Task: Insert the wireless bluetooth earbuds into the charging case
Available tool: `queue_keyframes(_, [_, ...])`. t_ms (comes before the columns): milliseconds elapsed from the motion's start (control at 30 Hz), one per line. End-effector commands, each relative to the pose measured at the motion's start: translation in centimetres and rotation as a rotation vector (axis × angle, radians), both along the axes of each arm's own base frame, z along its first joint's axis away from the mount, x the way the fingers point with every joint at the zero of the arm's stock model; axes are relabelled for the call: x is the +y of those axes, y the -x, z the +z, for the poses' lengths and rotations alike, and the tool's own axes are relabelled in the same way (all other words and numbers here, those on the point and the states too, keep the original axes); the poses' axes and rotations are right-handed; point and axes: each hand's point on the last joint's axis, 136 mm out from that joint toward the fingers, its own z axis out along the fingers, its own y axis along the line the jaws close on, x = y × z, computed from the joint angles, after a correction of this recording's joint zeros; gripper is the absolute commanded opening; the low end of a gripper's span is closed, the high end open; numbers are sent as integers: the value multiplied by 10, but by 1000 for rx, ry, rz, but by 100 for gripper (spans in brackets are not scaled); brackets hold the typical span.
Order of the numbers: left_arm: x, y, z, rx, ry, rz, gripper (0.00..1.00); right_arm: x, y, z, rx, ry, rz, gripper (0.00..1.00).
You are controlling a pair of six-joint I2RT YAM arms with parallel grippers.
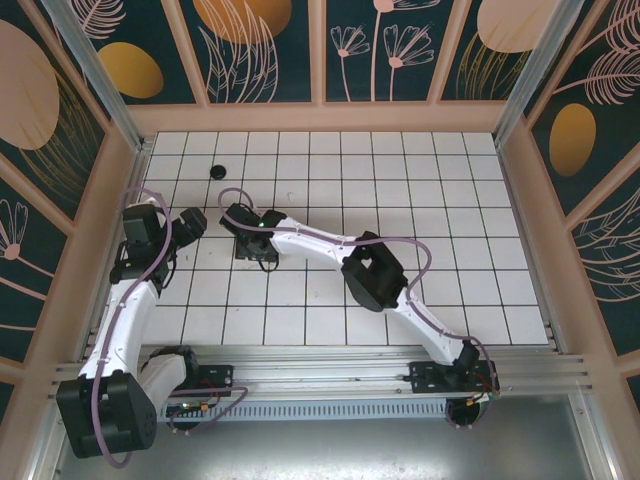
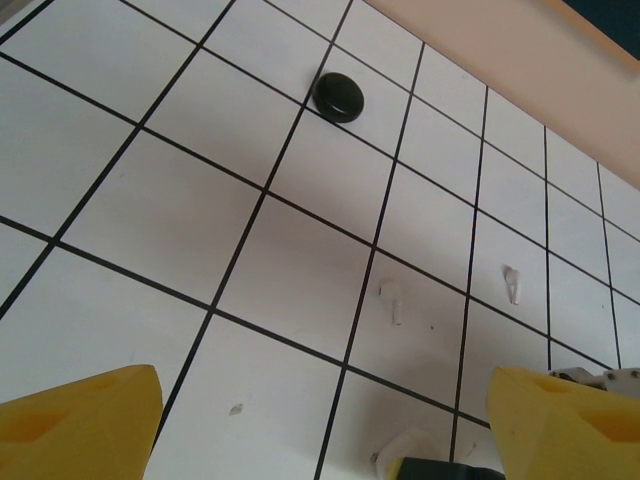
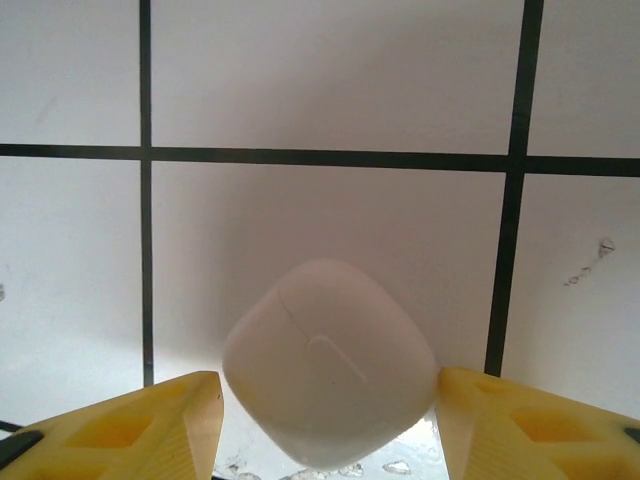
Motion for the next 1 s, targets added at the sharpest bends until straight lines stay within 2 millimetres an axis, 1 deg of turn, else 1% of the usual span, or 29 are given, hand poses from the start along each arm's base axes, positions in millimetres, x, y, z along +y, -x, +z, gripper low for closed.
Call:
queue_keyframes(0, [1, -1, -2, -4, -25, -6, 84, -2, -4, -11, 10, 32, -9, 58])
queue_keyframes(67, [1, -1, -2, -2, -26, -11, 84, 1, -4, -13, 12, 35, 4, 58])
queue_keyframes(200, [-1, 0, -5, 6, -26, -21, 84, -2, -8, -16, 5, 57, 24, 55])
queue_keyframes(267, [-3, 0, -7, 10, -23, -35, 84, -4, -9, -15, -4, 67, 43, 51])
queue_keyframes(400, [-10, -1, -8, 14, -11, -81, 84, -8, -12, -3, -35, 82, 94, 39])
queue_keyframes(633, [-24, -3, -8, 13, 14, -162, 85, -24, -8, 17, -90, 104, 179, 26])
queue_keyframes(767, [-41, -1, -7, -6, 51, -265, 84, -40, -5, 35, -133, 81, 202, 20])
queue_keyframes(900, [-65, 3, 1, -67, 122, -396, 79, -53, -4, 50, -165, 9, 229, 15])
queue_keyframes(967, [-75, 5, 3, -90, 163, -446, 76, -60, -4, 53, -177, -31, 246, 11])
